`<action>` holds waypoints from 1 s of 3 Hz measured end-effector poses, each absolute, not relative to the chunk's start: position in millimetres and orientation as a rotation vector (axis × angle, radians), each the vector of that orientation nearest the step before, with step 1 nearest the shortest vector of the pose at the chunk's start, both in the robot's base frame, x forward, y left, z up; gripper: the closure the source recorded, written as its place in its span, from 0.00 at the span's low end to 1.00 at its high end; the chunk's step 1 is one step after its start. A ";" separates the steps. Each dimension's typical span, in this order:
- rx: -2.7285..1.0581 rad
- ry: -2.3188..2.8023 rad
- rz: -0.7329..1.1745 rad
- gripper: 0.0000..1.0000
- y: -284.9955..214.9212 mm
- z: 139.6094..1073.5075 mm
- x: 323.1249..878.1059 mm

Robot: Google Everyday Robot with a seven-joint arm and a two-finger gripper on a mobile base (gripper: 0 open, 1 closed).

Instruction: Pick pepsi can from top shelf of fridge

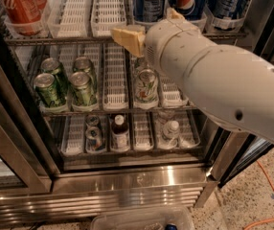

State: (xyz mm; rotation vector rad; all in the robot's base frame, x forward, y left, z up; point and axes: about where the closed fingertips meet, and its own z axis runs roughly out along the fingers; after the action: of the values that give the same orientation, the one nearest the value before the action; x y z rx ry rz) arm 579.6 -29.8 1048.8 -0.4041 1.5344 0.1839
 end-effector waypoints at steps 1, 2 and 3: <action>-0.395 1.539 0.137 0.17 -38.9 1043.1 579.6; -0.380 1.529 0.108 0.18 -41.0 1043.9 584.5; -0.368 1.515 0.097 0.20 -38.5 1048.3 590.7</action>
Offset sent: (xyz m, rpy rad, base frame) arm 0.0214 -0.0087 -0.0012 -0.0372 -0.0266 -0.1051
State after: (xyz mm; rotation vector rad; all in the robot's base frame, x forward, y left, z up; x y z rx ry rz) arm 590.7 -38.5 1048.3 -0.3685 1.5153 0.0975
